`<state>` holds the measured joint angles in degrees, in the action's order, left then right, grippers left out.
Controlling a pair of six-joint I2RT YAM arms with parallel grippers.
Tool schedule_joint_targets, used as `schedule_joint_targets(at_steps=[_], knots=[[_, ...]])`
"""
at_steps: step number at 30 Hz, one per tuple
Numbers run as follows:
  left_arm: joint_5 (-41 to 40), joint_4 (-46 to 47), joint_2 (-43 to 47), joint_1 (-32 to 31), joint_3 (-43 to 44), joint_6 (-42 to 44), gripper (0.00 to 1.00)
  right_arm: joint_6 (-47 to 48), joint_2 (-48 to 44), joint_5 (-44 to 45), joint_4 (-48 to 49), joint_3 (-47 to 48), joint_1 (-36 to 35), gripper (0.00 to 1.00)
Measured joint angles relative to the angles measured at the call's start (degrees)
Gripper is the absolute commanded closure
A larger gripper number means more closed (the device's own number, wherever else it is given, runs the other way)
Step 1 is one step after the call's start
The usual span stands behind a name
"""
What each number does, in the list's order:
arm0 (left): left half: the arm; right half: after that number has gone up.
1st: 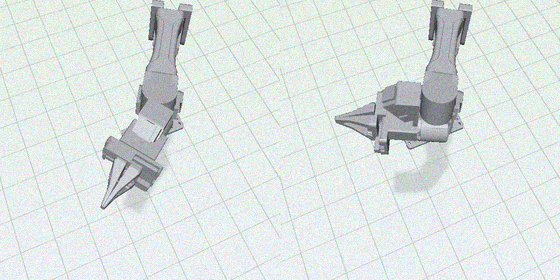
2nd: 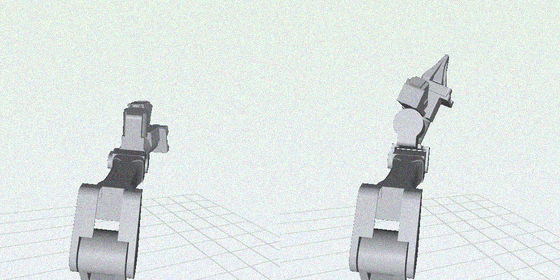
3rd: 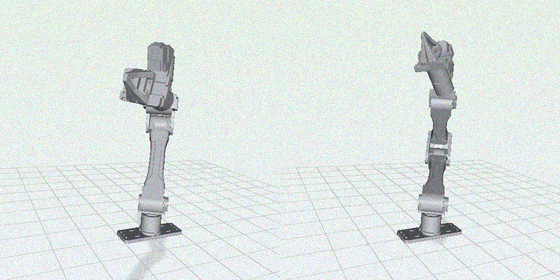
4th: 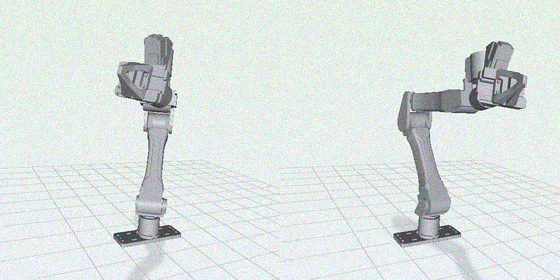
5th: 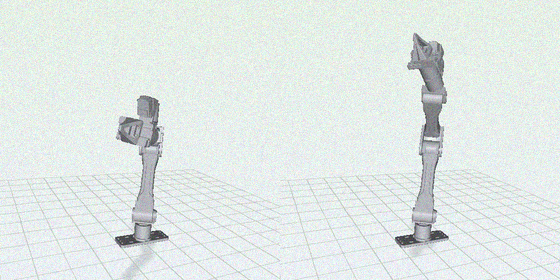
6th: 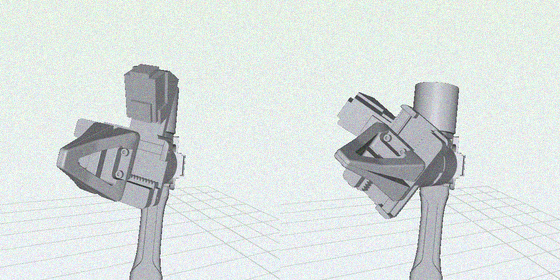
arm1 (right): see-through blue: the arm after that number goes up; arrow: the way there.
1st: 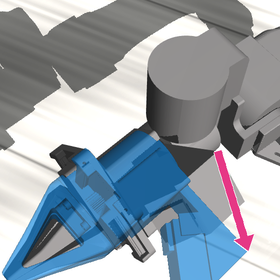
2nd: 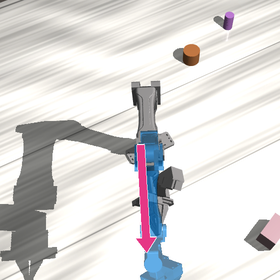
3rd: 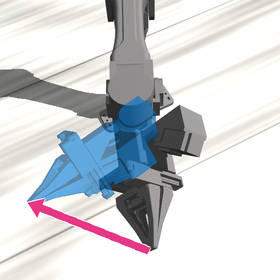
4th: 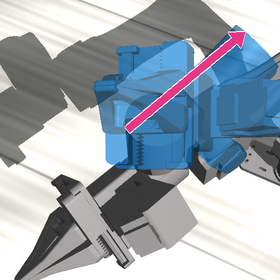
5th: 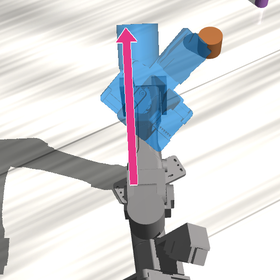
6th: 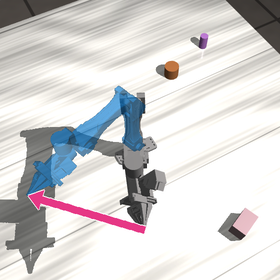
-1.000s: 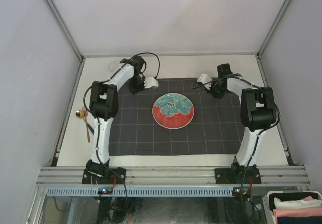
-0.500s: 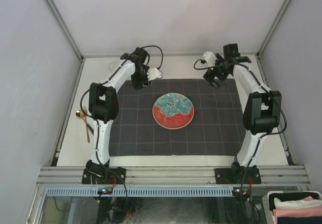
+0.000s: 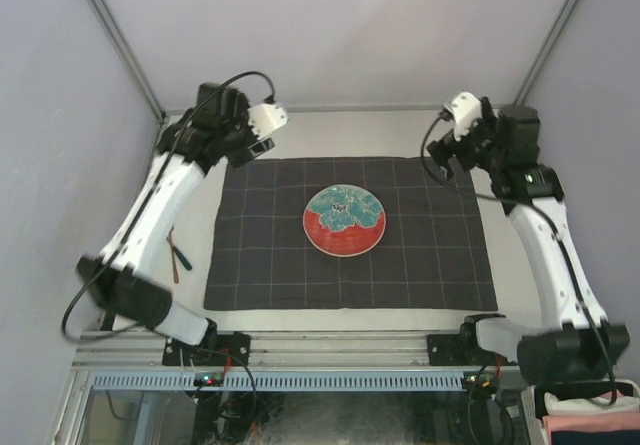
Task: Set the dinner table for one person
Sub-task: Adjust the napkin at the center of the board.
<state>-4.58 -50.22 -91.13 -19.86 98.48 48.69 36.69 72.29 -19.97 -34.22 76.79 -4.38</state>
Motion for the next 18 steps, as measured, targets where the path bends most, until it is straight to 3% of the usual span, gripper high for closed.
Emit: schedule_joint_targets(at_steps=[3, 8, 14, 18], knots=[[-4.1, 5.0, 15.5, 0.0, -10.8, -3.8, 0.0, -8.1, -10.0, -1.4, 4.2, -7.5, 2.5, 0.0], [-6.3, 7.6, 33.6, 0.2, -20.8, -6.4, 0.0, -9.9, -17.3, -7.7, -0.2, -10.2, 3.8, 0.0], [-6.6, 5.3, 53.2, 2.9, -29.6, -9.4, 0.0, -9.0, -25.9, -9.3, -8.2, -12.1, 3.7, 0.0], [-9.3, 5.7, 61.0, 4.1, -39.1, -12.1, 0.0, -12.9, -36.5, -6.8, -7.6, -21.2, 6.2, 0.0]])
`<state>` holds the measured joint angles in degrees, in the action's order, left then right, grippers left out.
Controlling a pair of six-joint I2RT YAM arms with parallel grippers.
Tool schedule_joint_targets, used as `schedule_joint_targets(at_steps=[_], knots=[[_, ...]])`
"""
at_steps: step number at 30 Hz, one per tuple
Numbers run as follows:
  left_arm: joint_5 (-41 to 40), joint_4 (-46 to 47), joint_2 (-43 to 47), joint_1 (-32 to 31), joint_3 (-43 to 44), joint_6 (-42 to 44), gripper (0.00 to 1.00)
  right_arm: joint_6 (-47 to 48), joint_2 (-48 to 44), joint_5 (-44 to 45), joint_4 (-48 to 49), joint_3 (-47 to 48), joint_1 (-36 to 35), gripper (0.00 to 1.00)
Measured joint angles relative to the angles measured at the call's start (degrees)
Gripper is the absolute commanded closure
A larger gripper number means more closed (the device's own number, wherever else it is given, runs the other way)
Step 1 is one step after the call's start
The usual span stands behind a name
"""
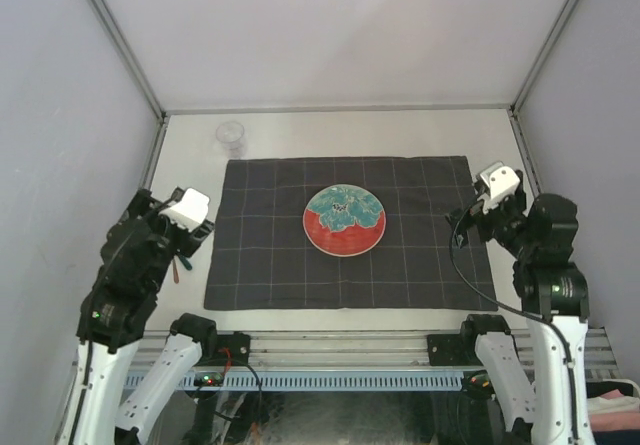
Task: Set the dinner table for one person
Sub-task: Adjust the napkin at the center of the board.
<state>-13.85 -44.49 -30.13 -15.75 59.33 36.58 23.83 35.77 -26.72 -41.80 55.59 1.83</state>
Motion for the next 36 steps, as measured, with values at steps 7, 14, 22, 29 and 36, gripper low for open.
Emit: schedule_joint_targets(at_steps=[7, 14, 22, 29, 36], knots=[[-4.5, 1.1, 5.0, 1.6, -13.2, -8.2, 0.0, -6.0, -8.0, 4.5, 5.1, -14.3, 3.5, 0.0], [-2.5, 7.9, -5.4, 1.7, -10.9, -14.3, 0.0, -5.8, -12.7, 2.5, 15.0, -22.3, 2.5, 0.0], [2.3, 7.5, -24.5, 6.6, -1.2, -17.6, 0.0, -13.8, 21.4, 2.6, 17.2, -3.1, 4.8, 0.0], [1.2, 9.7, -30.4, 7.0, 3.1, -17.4, 0.0, -16.5, 36.8, 11.2, 15.9, 13.4, 0.0, 0.0], [-3.6, 11.0, -41.2, 6.9, 9.3, -17.6, 0.0, -17.7, 49.4, 18.2, 18.1, 20.4, -7.3, 0.0]])
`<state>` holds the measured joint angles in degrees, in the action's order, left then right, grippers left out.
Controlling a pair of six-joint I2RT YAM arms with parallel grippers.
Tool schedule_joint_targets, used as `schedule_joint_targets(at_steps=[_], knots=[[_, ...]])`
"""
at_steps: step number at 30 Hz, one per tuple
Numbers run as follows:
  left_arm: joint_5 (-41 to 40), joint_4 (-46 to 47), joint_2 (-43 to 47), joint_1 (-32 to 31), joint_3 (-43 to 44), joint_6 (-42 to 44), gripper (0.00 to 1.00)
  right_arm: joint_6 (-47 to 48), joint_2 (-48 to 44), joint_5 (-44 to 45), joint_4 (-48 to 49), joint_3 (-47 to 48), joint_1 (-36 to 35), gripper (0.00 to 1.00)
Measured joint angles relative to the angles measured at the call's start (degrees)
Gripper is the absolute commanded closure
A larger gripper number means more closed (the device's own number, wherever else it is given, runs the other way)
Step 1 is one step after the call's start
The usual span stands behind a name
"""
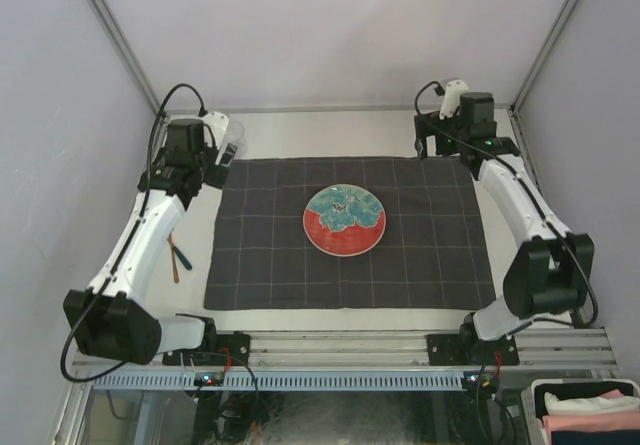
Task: Set the dinner table for one person
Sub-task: Adjust the napkin at the center of the board.
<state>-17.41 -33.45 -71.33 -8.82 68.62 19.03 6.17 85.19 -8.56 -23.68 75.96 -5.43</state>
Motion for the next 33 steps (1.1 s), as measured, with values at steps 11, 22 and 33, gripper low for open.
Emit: schedule_joint_targets(at_steps=[11, 22, 33], knots=[[2.8, -0.6, -23.1, 9.6, 16.9, -10.5, 0.01, -1.0, 17.4, 5.5, -2.1, 10.1, -3.1, 0.0], [11.3, -7.7, -35.0, 10.8, 18.7, -12.3, 0.05, -1.4, 24.4, 3.5, -5.3, 12.7, -7.4, 0.0], [12.7, -8.9, -41.4, 3.0, 20.9, -9.8, 0.0, -1.0, 30.5, 3.4, -6.5, 15.4, -6.3, 0.0]])
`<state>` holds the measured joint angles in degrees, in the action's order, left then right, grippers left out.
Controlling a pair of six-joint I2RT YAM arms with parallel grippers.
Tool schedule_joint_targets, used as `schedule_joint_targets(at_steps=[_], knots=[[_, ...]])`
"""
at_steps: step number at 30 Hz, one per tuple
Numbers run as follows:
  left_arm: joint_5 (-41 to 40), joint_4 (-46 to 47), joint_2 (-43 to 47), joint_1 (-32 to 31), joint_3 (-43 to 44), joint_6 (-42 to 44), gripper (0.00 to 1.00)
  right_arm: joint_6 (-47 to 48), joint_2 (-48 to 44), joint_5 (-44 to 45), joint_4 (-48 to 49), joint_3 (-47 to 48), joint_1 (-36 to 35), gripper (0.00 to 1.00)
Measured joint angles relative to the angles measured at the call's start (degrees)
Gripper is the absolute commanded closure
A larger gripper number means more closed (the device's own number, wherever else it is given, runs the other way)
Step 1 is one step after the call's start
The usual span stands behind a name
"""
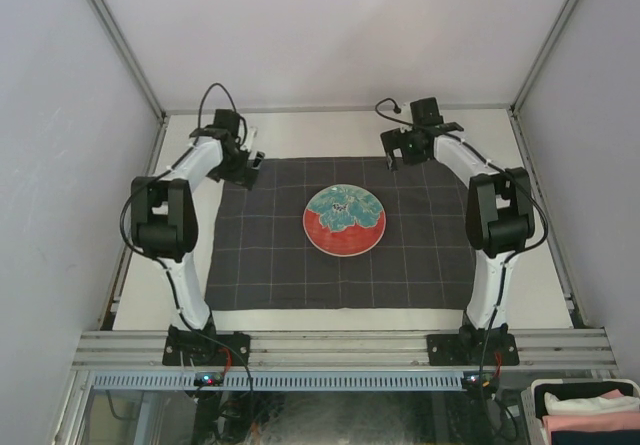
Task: Set the dinner table for one person
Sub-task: Adjust the napkin at the center of the board.
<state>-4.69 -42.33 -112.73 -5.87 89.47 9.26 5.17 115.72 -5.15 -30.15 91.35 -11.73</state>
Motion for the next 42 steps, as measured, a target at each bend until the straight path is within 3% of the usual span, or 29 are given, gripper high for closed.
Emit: schedule_joint_targets(at_steps=[9, 25, 29, 35, 38, 42], knots=[[-1.8, -0.2, -3.5, -5.9, 3.5, 1.4, 0.0, 0.2, 3.4, -0.1, -1.0, 4.0, 5.1, 0.0], [-2.7, -1.1, -8.2, -5.7, 8.6, 1.3, 0.0, 0.5, 4.2, -0.9, -3.5, -0.2, 5.3, 0.0], [-2.7, -1.5, -8.2, -5.7, 8.6, 1.3, 0.13, 1.3, 4.2, -0.9, -3.5, -0.2, 5.4, 0.0], [-1.1, -3.3, -10.1, -5.7, 11.5, 1.2, 0.09, 1.9, 4.3, -0.9, -3.5, -0.2, 5.4, 0.0], [0.0, -3.7, -11.1, -5.7, 12.5, 1.2, 0.14, 2.2, 4.8, -0.7, -3.6, -0.2, 5.4, 0.0], [1.5, -5.2, -12.2, -5.7, 14.1, 0.8, 0.11, 2.6, 5.6, -0.7, -4.0, 0.2, 5.4, 0.0]])
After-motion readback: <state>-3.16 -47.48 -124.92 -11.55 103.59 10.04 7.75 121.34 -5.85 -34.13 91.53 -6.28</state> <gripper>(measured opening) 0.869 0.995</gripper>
